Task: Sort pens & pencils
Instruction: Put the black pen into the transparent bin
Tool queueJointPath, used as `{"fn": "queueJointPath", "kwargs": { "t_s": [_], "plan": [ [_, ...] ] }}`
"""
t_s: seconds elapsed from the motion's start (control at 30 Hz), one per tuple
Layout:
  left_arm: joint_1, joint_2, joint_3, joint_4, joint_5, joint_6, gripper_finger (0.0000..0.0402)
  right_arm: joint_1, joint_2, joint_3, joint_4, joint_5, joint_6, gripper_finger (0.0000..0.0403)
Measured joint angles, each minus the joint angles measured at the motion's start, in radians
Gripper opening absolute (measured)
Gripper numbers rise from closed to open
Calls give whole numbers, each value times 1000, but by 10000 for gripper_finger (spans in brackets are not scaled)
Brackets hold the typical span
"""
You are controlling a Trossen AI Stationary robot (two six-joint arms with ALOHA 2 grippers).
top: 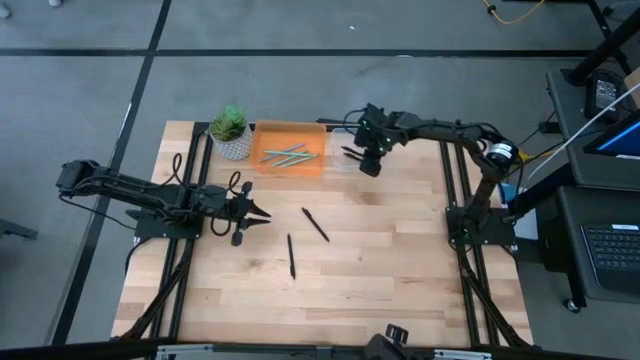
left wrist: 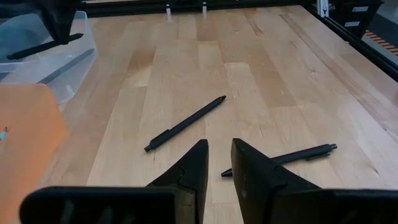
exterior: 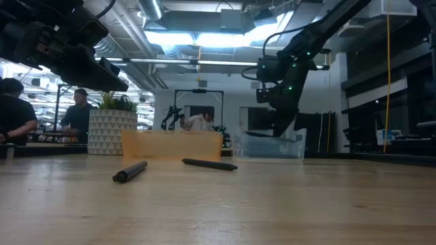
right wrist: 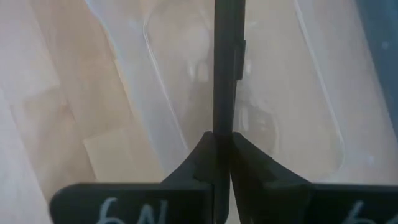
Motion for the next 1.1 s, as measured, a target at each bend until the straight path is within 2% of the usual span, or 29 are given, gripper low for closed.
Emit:
{"fn": "queueJointPath", "kwargs": {
  "t_s": [0.43, 0.77, 1.1],
  "plan": [
    [0, 0, 0, -1, 0, 0, 64, -46, 48, 11, 2, 1, -22, 28],
    [0, 0, 0, -1, 0, -1, 64, -65, 48, 11, 9, 1, -20, 45],
    [0, 0, 0, -1, 0, -4, 64, -64, 48, 9, 60, -1, 31, 48]
  ]
}}
